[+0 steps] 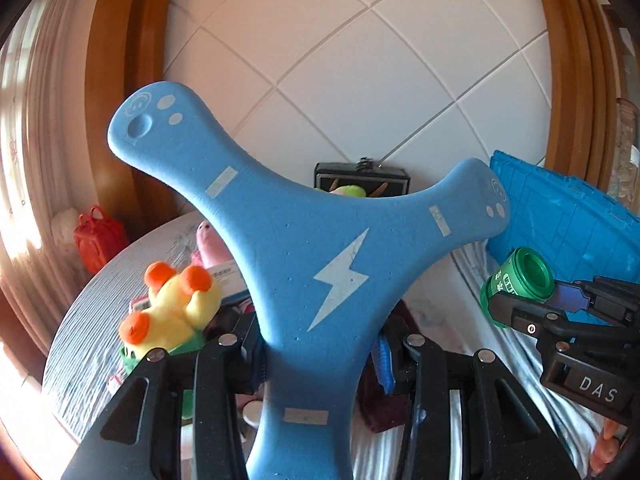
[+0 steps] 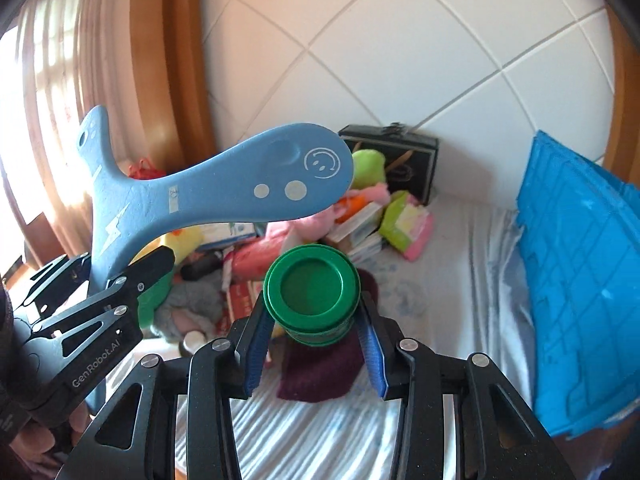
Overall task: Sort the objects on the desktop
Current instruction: 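Carry the boomerang and green jar in both grippers over the blue crate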
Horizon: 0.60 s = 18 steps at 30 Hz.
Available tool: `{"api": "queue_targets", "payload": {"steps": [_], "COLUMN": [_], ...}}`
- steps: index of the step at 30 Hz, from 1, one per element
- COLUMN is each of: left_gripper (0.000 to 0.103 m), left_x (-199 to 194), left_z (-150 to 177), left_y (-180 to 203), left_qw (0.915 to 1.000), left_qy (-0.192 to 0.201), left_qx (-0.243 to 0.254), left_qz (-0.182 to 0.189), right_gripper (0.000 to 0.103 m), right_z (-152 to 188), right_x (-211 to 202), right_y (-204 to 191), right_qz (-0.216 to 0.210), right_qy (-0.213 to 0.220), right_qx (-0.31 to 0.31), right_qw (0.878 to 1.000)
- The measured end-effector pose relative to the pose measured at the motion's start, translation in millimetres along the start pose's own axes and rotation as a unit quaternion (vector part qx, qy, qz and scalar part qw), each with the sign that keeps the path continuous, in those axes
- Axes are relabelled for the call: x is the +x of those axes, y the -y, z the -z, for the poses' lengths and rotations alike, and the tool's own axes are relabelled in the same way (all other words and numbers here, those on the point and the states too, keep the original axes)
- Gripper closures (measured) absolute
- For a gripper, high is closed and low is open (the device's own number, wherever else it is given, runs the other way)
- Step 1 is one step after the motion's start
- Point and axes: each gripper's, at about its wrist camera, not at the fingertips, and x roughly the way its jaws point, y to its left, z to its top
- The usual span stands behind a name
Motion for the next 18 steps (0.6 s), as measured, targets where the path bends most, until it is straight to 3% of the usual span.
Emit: {"api": "queue_targets", "payload": {"steps": [9,14,18], "left_gripper": [0.062,0.062,0.062], "left_x": [-4,2,17], "left_z": [-54,-93,-134], "left_y": [102,187,268], "left_qw": [0.9951,0.9901,0.9854], "left_qy": [0.039,0.05,0.044], "left_qx": [0.037,0.044,0.048], "left_qz": [0.083,0.123,0.157], "right_gripper": [0.063,0.063,0.063], "right_z": [-39,-59,-82], "right_x": [-76,-116,-141], "right_y": [106,189,274], "right_qz": [0.086,0.132,0.166], "right_qy": [0.063,0.089,0.085], "right_qx": [0.05,0.047,0.046], "right_qw": [0.993,0.986,0.981]}}
